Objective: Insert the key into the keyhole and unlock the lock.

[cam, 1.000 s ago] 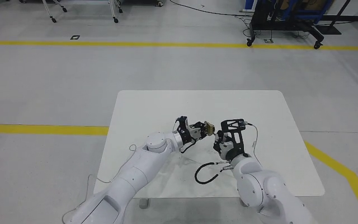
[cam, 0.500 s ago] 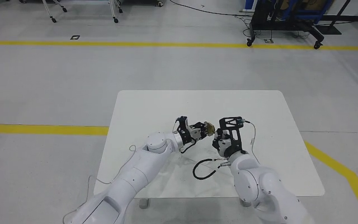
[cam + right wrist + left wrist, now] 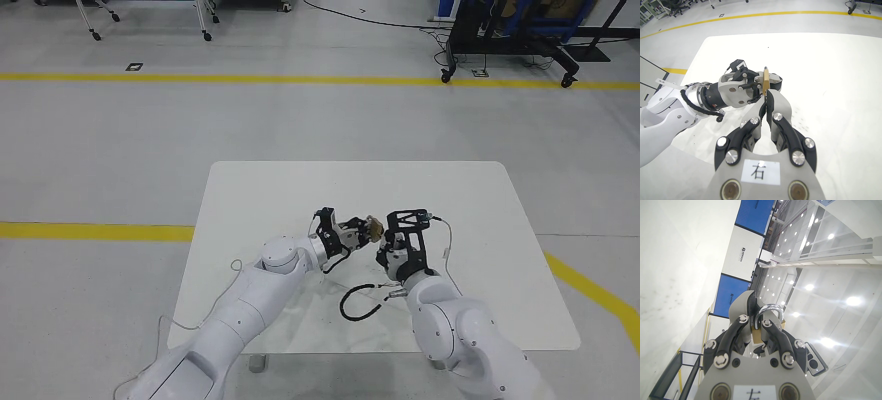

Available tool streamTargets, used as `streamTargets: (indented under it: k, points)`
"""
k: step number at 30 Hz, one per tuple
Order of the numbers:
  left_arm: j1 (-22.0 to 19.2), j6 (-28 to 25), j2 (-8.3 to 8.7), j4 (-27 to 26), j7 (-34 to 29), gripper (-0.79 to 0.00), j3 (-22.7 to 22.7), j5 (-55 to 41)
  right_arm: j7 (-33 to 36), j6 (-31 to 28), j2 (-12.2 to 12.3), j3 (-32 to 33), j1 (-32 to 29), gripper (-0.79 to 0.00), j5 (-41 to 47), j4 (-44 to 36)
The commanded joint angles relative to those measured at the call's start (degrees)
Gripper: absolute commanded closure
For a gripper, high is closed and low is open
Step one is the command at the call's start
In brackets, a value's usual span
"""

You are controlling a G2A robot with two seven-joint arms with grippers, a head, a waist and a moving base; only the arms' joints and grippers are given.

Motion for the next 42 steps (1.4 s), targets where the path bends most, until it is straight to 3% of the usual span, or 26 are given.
streamTargets:
  k: [1, 13, 42]
  points:
    - [0.1, 0.0, -0.06, 0.0, 0.0, 0.0, -0.2, 0.1, 0.0, 0.2, -0.2, -0.2, 0.1, 0.0, -0.1, 0.1]
    - [0.4, -0.4, -0.33, -0.1, 0.5, 0.0, -1.0, 1.6, -2.5, 2.6, -1.2, -2.0, 0.0, 0.0, -2.9, 0.8]
    - [1.7, -4.7, -0.53, -1.7, 1.7, 0.0, -2.3, 8.2, 2.0, 6.3, -3.8, -3.4, 3.7, 0.0, -7.4, 3.7]
